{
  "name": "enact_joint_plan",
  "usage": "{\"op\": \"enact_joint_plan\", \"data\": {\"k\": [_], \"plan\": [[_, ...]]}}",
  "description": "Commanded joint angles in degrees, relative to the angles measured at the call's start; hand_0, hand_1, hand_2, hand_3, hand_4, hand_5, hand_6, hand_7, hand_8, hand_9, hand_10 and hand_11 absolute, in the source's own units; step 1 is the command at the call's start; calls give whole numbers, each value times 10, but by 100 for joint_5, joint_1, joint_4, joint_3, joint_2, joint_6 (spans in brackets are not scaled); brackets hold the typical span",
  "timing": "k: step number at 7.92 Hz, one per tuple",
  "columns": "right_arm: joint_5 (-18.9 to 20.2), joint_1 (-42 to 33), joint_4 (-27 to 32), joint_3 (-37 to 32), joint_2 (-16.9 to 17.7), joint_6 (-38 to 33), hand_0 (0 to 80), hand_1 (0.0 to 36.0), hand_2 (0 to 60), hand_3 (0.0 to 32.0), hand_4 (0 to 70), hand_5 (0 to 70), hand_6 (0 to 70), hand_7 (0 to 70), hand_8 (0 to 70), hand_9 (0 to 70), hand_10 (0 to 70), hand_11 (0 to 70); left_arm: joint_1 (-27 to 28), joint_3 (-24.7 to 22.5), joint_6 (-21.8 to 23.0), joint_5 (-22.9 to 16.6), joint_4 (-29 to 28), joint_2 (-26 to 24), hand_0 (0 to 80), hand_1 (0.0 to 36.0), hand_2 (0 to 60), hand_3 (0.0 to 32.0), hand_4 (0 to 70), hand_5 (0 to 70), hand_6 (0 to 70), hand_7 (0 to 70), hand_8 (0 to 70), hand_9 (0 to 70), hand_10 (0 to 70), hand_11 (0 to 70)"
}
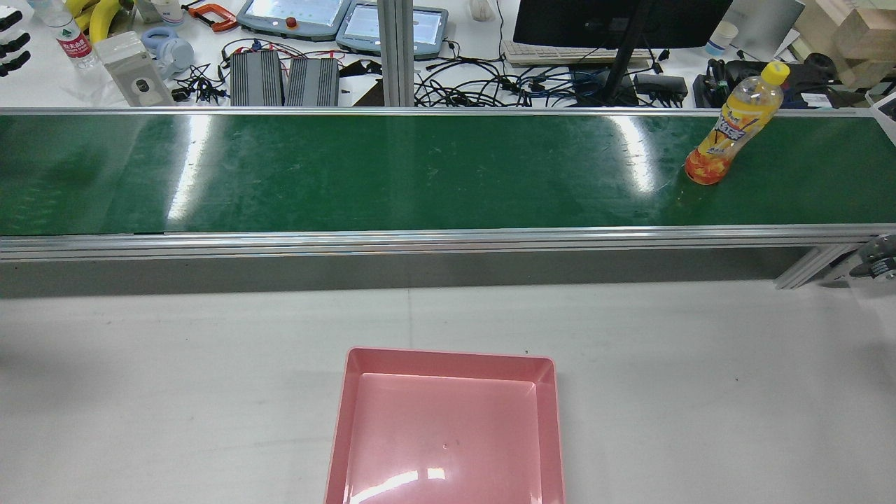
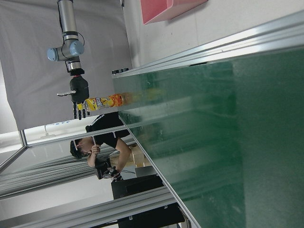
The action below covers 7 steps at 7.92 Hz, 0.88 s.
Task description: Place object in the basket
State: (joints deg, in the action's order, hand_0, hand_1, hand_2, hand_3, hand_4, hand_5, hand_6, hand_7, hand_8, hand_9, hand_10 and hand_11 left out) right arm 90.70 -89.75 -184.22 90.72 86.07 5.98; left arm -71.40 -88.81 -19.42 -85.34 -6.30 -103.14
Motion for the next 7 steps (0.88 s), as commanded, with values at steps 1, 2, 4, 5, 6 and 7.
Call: {"op": "enact_joint_plan", "data": {"k": [1, 2, 4, 5, 6, 7], "plan": [[0, 1, 0, -2, -2, 0, 0, 0, 0, 0, 0, 0, 0, 0, 0, 0, 0, 0, -58, -101, 0, 0, -12, -5, 469, 23, 0, 0, 149, 84, 0, 0, 57, 94, 47, 75], [0, 1, 0, 7, -2, 0, 0, 0, 0, 0, 0, 0, 0, 0, 0, 0, 0, 0, -67, -58, 0, 0, -12, -5, 467, 22, 0, 0, 146, 85, 0, 0, 56, 94, 53, 83], [0, 1, 0, 7, -2, 0, 0, 0, 0, 0, 0, 0, 0, 0, 0, 0, 0, 0, -67, -58, 0, 0, -12, -5, 467, 23, 0, 0, 149, 87, 0, 0, 59, 96, 50, 78], [0, 1, 0, 7, -2, 0, 0, 0, 0, 0, 0, 0, 0, 0, 0, 0, 0, 0, -32, -58, 9, 0, 14, -5, 469, 25, 0, 0, 152, 90, 0, 0, 59, 99, 54, 84], [0, 1, 0, -2, -2, 0, 0, 0, 0, 0, 0, 0, 0, 0, 0, 0, 0, 0, -23, -66, 17, 0, 23, -5, 468, 25, 0, 0, 153, 92, 0, 0, 57, 95, 52, 81], [0, 1, 0, -2, -2, 0, 0, 0, 0, 0, 0, 0, 0, 0, 0, 0, 0, 0, -49, -75, 26, 0, 6, -5, 468, 25, 0, 0, 151, 94, 0, 0, 59, 97, 55, 85]]}}
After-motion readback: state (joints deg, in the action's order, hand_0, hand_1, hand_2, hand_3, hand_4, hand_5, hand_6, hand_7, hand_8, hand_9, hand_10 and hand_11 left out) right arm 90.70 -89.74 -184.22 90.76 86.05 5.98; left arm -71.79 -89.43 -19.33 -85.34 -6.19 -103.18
